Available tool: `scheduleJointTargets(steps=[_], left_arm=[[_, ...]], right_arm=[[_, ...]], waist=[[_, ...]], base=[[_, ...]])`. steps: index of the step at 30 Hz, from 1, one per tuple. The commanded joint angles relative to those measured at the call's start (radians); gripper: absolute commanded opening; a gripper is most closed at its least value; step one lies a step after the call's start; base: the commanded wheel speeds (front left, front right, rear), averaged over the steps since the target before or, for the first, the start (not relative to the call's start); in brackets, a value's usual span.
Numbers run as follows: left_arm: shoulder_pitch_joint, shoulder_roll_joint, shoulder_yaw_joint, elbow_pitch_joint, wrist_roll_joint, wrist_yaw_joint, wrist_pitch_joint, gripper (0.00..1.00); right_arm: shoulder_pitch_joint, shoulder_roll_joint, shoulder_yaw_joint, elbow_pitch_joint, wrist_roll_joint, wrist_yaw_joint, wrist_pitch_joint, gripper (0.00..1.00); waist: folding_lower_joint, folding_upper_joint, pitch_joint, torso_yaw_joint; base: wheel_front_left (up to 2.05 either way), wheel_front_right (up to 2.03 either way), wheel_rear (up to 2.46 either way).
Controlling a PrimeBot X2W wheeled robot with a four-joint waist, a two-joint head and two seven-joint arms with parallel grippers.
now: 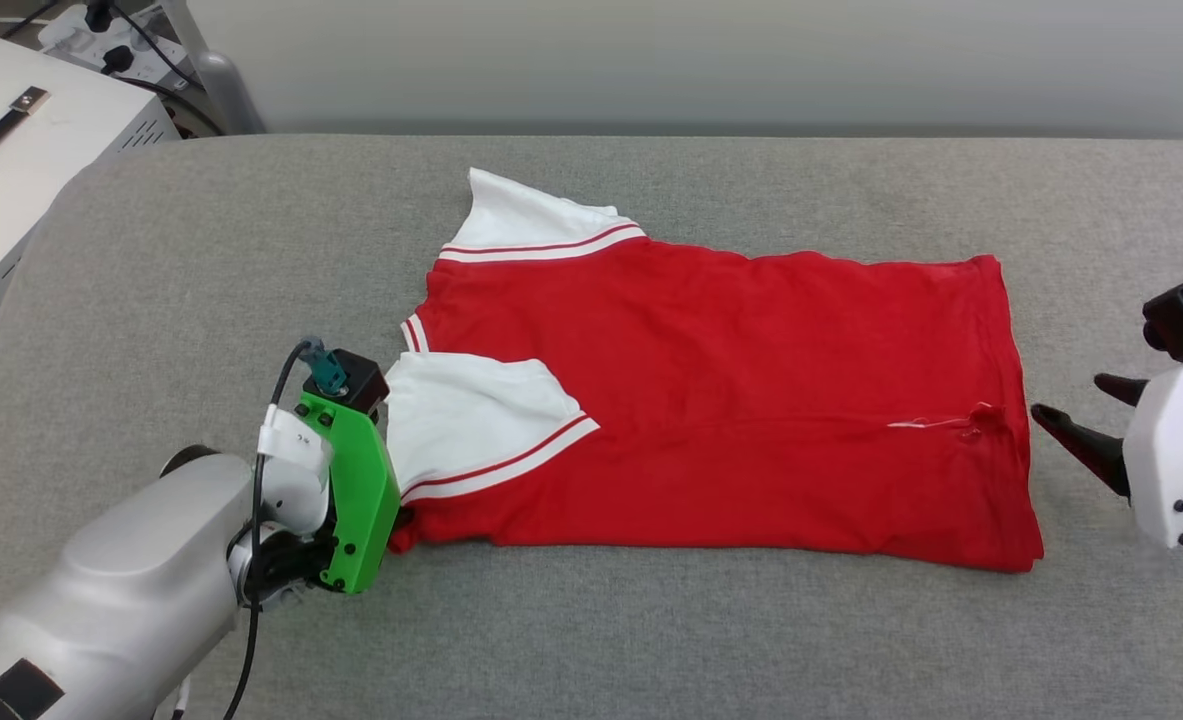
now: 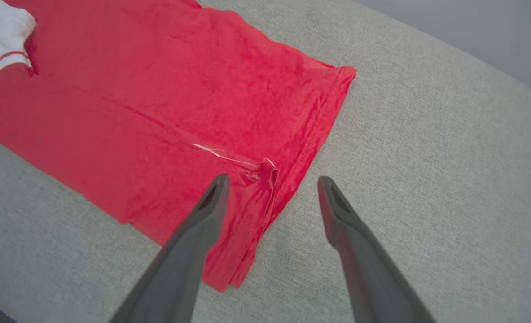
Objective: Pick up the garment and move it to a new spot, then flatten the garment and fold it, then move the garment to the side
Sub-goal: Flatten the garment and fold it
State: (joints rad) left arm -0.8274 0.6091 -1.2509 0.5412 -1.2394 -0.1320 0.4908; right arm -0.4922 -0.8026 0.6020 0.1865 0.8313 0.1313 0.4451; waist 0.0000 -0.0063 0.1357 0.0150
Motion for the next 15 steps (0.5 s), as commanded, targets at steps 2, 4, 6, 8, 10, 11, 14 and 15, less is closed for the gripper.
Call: scheduleJointTargets(steps=[2,4,6,8,10,11,14,15], left_arm=[[0.006,0.016,-0.002,-0.022,0.011,0.001,-0.018,0.0],[0.001,0.021,-0.005,-0.036,0.015,0.001,-0.023,0.0],[-0.005,0.024,-0.007,-0.045,0.015,0.001,-0.028,0.0],[-0.012,0.024,-0.009,-0.05,0.019,0.001,-0.031,0.0],[-0.019,0.022,-0.011,-0.052,0.025,0.001,-0.033,0.0],[-0.023,0.021,-0.012,-0.054,0.027,0.001,-0.034,0.0],[-0.033,0.016,-0.014,-0.058,0.028,0.001,-0.036,0.0],[-0.037,0.017,-0.014,-0.058,0.029,0.001,-0.038,0.0]], right_arm=[[-0.014,-0.025,0.01,-0.007,0.031,-0.001,0.085,1.0],[-0.013,-0.044,0.02,-0.012,0.037,-0.001,0.146,1.0],[-0.008,-0.049,0.026,-0.009,0.05,-0.001,0.198,1.0],[-0.003,-0.05,0.033,-0.004,0.054,-0.001,0.239,1.0],[0.004,-0.045,0.04,0.008,0.054,-0.001,0.269,1.0],[0.007,-0.04,0.044,0.017,0.049,-0.001,0.28,1.0],[0.019,-0.018,0.048,0.051,0.041,-0.001,0.291,1.0],[0.025,-0.004,0.047,0.066,0.043,-0.001,0.291,1.0]], waist=[[0.0,0.0063,-0.005,0.006],[0.0,0.0063,-0.001,0.011],[0.0,0.0063,0.005,0.015],[0.0,0.0063,0.011,0.02],[0.0,0.0063,0.018,0.024],[0.0,0.0063,0.022,0.026],[0.0,0.0063,0.035,0.032],[0.0,0.0063,0.04,0.034]], base=[[0.0,0.0,0.0],[0.0,0.0,0.0],[0.0,0.0,0.0],[0.0,0.0,0.0],[0.0,0.0,0.0],[0.0,0.0,0.0],[0.0,0.0,0.0],[0.0,0.0,0.0]])
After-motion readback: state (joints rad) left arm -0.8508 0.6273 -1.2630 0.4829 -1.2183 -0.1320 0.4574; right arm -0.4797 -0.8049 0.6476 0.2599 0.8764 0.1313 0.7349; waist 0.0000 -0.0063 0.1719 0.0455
